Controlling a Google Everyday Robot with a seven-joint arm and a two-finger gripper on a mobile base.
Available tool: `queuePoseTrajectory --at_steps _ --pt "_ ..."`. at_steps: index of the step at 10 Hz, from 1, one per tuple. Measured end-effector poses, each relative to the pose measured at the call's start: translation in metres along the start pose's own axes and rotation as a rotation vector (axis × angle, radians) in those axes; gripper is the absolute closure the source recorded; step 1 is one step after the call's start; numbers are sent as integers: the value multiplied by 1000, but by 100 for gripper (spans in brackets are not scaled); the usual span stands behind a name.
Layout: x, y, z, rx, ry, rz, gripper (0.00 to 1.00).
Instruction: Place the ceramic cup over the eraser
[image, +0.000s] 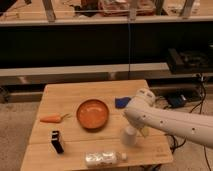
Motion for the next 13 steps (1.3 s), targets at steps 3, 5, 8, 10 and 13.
queuePoseTrajectory --at_steps 3,5,8,10,13 --pt "-3 0 1 -30 -2 -15 20" --pt "-7 -3 4 -45 -22 -37 20" --pt "-13 -3 6 -51 -76 -60 20" --pt "-14 -1 8 -49 -113 -71 20" --pt "-16 0 11 -30 -197 -89 20"
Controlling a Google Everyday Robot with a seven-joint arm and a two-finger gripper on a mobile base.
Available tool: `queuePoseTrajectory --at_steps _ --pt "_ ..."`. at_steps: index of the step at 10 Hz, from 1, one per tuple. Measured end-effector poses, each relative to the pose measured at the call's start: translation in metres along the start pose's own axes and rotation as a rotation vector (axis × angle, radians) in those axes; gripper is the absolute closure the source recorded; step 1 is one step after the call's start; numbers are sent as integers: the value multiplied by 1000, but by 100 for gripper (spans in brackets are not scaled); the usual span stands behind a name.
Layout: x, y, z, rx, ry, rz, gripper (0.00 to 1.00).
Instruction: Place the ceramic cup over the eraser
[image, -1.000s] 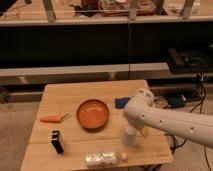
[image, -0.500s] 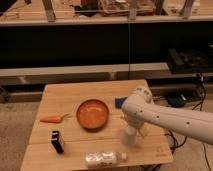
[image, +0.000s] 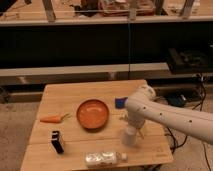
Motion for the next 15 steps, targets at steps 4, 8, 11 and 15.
queuePoseTrajectory --at_steps 4,8,11,15 --pt "-3 1 4 4 -49 -24 20" --pt "-9 2 8 -4 -52 -44 20" --pt "-12 5 9 -10 -56 -51 20" --pt "-18 7 9 -1 -61 -60 20"
